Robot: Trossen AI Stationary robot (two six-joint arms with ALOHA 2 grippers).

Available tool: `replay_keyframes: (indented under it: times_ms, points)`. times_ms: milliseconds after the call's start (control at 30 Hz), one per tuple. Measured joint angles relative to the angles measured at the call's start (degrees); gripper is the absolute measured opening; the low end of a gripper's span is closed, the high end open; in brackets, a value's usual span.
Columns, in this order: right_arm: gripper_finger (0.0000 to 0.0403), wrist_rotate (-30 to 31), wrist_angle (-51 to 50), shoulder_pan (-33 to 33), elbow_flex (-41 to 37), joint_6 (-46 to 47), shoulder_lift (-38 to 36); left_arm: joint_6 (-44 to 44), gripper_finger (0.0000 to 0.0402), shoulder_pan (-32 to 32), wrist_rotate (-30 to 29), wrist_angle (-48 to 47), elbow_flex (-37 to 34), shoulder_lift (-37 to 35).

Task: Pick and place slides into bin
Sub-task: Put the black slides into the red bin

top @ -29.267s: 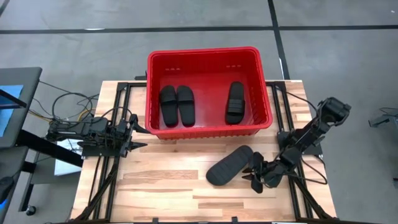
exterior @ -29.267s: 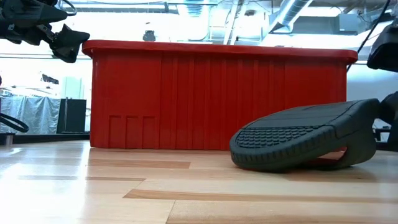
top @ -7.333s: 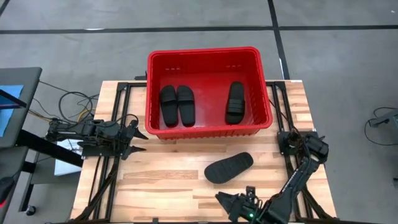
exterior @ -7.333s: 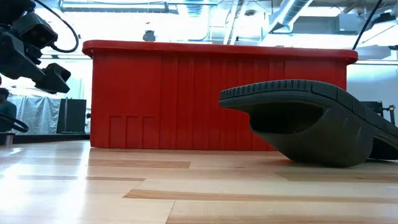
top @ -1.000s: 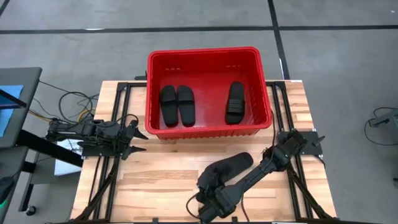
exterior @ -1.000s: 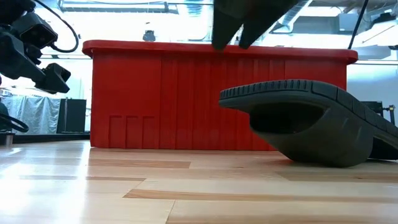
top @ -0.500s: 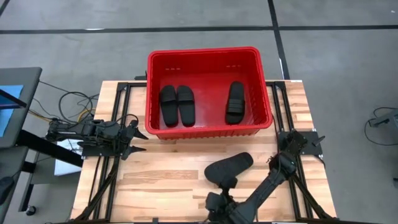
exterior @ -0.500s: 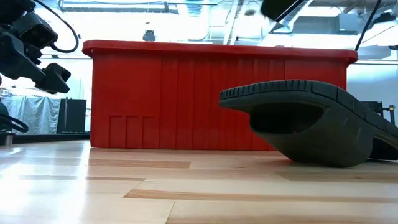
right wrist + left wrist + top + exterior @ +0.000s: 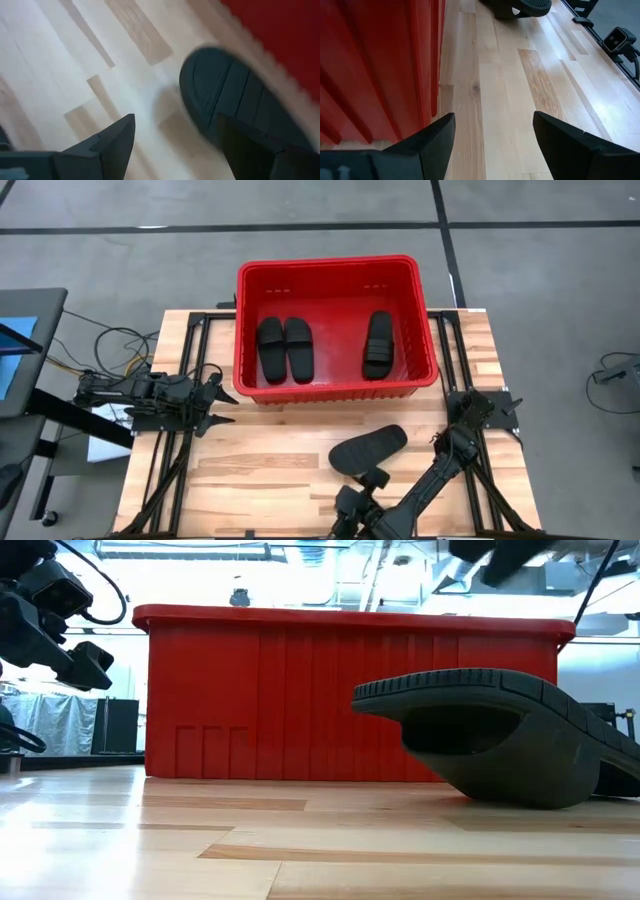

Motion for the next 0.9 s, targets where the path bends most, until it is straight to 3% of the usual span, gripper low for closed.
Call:
replay_keyframes:
  times_ms: [200,400,900]
  points:
    - [0.0269,7.02,0.00,0.16,-0.52,-14.29,0.00,0.02,0.0258,-0.02,0.00,0.00,0.00,0.00]
    - [0.0269,7.43,-0.01,0.34,-0.52,-30.25,0.00,0.01,0.0258,-0.02,0.00,0.00,0.00,0.00]
    - [0.0269,3.95,-0.02,0.83,-0.50,-31.69,0.00,0.00,0.0258,0.00,0.02,0.00,0.00,0.00]
